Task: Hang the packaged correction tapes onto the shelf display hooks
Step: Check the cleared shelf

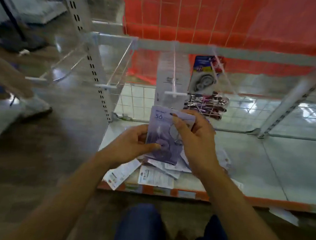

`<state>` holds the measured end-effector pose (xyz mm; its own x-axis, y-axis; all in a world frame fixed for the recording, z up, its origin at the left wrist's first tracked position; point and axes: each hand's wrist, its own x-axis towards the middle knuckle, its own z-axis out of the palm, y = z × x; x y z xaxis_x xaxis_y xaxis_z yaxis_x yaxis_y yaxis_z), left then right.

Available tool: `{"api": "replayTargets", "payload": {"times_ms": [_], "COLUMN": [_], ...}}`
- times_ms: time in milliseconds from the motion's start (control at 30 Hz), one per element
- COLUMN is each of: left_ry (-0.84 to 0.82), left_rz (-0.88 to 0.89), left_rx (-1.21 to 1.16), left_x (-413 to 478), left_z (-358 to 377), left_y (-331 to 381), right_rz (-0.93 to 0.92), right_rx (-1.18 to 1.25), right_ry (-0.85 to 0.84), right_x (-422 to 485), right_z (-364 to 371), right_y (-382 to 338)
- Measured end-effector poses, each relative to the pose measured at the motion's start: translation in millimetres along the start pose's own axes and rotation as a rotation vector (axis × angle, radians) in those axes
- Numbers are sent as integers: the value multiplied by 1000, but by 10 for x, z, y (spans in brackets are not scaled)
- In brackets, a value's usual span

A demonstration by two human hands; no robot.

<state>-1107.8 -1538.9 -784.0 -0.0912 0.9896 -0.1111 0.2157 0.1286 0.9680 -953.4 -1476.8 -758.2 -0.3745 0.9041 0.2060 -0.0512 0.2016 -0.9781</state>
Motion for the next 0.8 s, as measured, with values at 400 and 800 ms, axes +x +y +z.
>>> {"api": "replayTargets", "payload": {"times_ms": [400, 800], "left_ry": [120, 214], "left_rz": [129, 159], "left_rx": [-363, -475], "left_x": [-203, -22], "left_z": [-580, -881], "left_y": [-372, -564], "right_rz": [-4, -66], "right_rx": [-144, -209], "right_ry": [3, -25], "right_x": [377, 712], "right_z": [870, 1258], "right_y": [52, 170]}}
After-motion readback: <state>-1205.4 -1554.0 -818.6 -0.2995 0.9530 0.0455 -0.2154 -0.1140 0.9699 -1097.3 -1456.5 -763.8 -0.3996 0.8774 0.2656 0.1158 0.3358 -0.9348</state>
